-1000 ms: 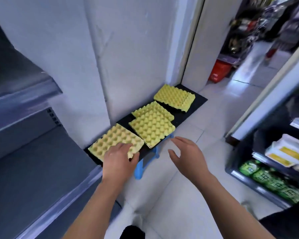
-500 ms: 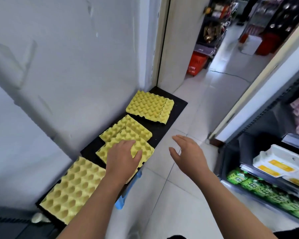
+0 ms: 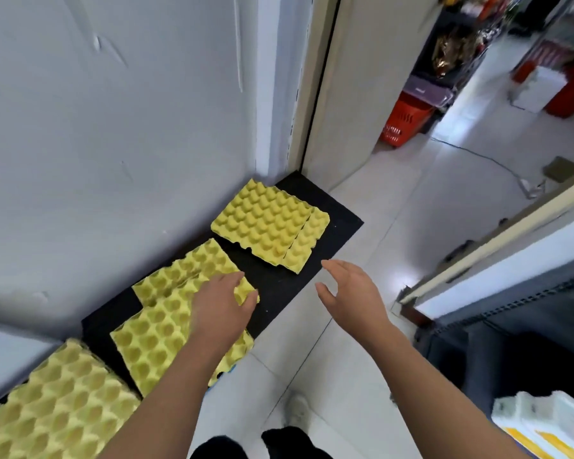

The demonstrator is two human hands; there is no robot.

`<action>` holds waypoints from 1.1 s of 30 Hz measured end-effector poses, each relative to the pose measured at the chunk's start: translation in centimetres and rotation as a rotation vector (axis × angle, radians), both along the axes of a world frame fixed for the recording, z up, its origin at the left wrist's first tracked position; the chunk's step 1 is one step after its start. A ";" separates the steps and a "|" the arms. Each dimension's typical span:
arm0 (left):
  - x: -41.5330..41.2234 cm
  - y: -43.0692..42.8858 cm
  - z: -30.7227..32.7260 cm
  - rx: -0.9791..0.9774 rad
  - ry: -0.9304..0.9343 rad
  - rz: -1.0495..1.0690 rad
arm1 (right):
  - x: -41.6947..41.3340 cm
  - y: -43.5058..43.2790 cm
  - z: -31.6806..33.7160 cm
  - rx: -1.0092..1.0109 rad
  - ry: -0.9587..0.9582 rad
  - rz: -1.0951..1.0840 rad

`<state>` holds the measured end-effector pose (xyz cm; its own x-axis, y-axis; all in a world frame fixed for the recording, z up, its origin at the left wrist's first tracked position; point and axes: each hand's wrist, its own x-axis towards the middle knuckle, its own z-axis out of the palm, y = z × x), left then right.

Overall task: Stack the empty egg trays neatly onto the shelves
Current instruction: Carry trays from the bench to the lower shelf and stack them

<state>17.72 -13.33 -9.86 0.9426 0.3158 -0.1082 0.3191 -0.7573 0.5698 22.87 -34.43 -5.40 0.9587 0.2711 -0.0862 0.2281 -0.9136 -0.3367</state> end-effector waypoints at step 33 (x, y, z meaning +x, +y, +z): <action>30.0 -4.0 -28.8 -0.501 0.548 0.576 | 42.6 2.4 -32.0 -0.164 0.432 0.198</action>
<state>47.68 -17.32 -38.69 0.4327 0.5144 -0.7404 0.8888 -0.1060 0.4458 65.49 -32.05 -37.42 0.7575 0.3942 -0.5204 0.2744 -0.9155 -0.2941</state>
